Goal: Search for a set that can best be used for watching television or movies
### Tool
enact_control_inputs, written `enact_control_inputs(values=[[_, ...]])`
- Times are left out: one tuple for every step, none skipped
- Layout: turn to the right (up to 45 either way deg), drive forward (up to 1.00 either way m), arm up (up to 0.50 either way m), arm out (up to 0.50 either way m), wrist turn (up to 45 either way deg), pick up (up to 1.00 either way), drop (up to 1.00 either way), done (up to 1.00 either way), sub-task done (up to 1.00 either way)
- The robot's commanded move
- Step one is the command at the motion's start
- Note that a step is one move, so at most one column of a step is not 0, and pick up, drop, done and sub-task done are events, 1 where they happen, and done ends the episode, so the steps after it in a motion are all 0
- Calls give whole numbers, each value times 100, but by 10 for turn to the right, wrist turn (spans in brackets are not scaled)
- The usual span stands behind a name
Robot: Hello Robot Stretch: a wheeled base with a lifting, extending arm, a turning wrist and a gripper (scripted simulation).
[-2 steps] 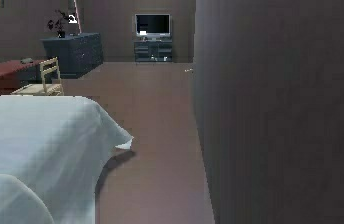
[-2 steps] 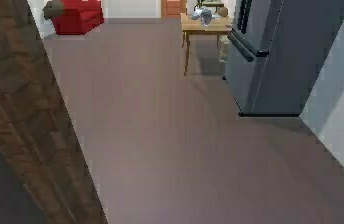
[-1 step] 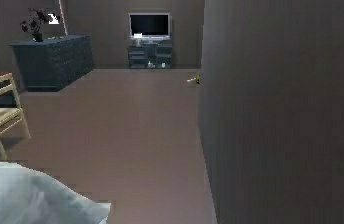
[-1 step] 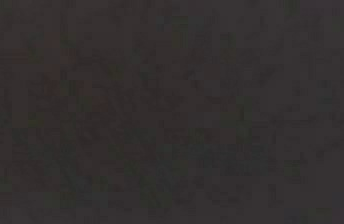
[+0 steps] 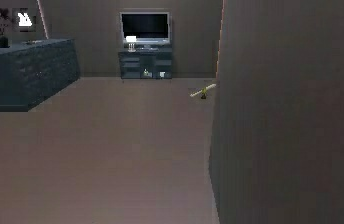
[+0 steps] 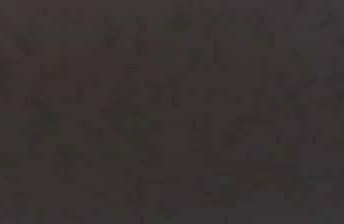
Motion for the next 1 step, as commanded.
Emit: enact_control_inputs(values=[[0,100,0,0,0,0,0,0,0]])
